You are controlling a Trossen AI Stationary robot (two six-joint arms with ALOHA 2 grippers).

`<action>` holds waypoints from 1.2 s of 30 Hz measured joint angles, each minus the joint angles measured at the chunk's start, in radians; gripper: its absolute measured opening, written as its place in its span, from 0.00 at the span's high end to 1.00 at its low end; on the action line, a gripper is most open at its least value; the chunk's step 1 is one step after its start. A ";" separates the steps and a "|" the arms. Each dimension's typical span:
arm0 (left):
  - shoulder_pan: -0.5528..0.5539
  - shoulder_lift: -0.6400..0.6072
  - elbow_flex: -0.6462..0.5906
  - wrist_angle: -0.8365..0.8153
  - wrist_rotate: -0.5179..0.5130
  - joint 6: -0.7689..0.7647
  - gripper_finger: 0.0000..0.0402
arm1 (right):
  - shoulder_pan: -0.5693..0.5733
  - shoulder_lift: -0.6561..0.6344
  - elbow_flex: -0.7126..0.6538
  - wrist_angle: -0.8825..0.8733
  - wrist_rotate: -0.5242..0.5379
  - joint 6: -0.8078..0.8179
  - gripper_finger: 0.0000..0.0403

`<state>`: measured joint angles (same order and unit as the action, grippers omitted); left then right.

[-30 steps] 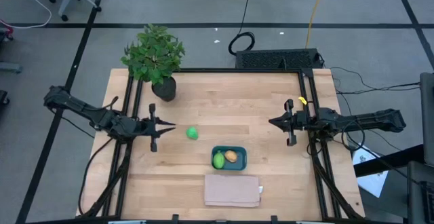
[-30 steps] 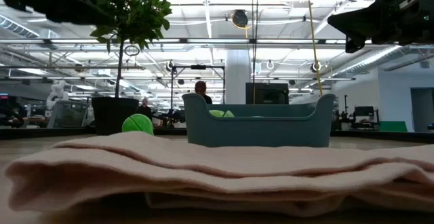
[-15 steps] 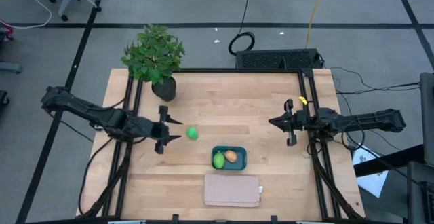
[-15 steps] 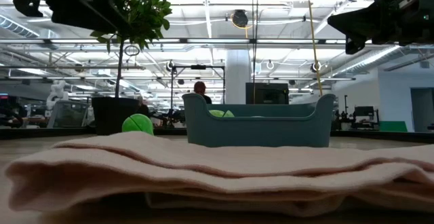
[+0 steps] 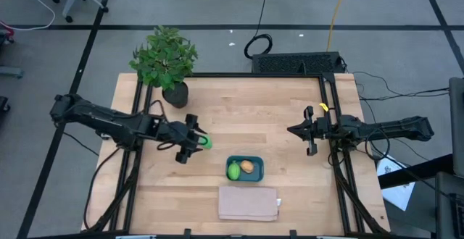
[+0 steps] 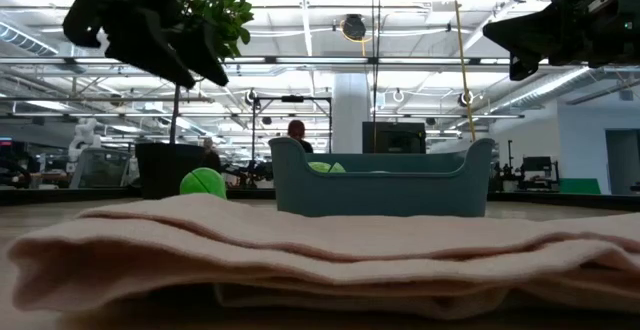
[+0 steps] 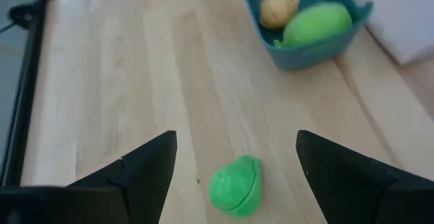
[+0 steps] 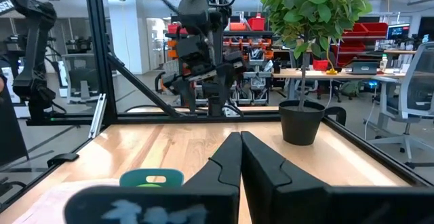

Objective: Pick and placing Produce into tupperware
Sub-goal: Put the green pear into the blue bin

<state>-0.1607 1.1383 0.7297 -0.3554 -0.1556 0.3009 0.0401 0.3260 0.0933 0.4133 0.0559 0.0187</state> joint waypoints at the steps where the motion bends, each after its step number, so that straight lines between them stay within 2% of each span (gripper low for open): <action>1: 0.001 0.018 0.009 -0.011 0.003 0.023 0.23 | 0.000 0.000 0.000 0.000 0.000 0.000 1.00; 5: 0.019 0.092 0.047 -0.050 0.021 0.118 0.23 | 0.000 0.000 0.000 -0.006 0.000 0.000 1.00; 10: 0.053 0.151 0.077 -0.060 0.128 0.139 0.23 | 0.000 0.000 0.000 -0.006 0.000 0.000 1.00; 31: 0.080 0.282 0.077 -0.101 0.077 0.274 0.23 | 0.000 0.000 -0.040 0.047 0.001 -0.004 1.00; 36: 0.072 0.284 0.077 -0.119 0.063 0.355 0.23 | 0.000 0.000 -0.041 0.047 0.001 -0.004 1.00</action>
<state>-0.0888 1.4223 0.8066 -0.4748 -0.0930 0.6561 0.0399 0.3260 0.0525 0.4603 0.0566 0.0151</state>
